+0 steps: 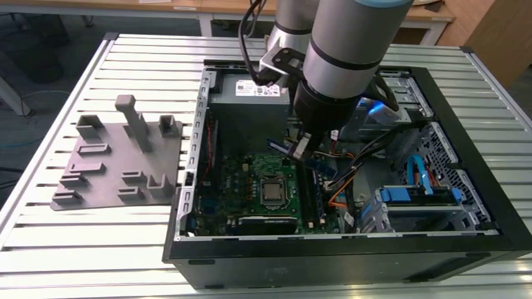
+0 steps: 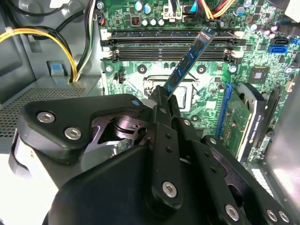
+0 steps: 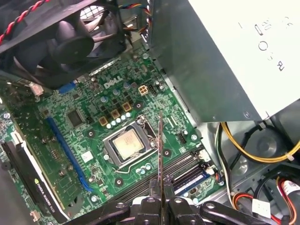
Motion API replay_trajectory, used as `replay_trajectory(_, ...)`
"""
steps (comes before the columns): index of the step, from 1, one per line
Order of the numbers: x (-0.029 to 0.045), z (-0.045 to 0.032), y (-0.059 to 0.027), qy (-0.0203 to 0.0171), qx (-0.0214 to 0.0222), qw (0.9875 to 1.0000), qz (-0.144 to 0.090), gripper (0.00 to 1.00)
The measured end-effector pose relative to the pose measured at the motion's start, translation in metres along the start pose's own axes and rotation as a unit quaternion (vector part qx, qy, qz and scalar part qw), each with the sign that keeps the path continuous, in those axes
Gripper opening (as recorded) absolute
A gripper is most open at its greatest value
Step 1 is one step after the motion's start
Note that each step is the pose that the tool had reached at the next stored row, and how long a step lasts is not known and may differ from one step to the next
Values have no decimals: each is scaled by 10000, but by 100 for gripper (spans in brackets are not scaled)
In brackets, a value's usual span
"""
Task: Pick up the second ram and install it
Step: 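Insert the second ram into the second slot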
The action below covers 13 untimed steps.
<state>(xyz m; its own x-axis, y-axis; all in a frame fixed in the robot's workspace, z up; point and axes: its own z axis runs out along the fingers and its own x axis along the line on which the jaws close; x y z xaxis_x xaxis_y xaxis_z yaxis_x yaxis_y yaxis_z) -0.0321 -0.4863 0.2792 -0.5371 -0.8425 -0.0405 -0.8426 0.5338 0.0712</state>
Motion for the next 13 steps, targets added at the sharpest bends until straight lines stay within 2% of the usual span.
replay_trajectory(6, 0, 4, 0, -16, 9, 9998, 219, 11)
replay_trajectory(13, 0, 8, -1, -35, 20, 9988, 490, 11)
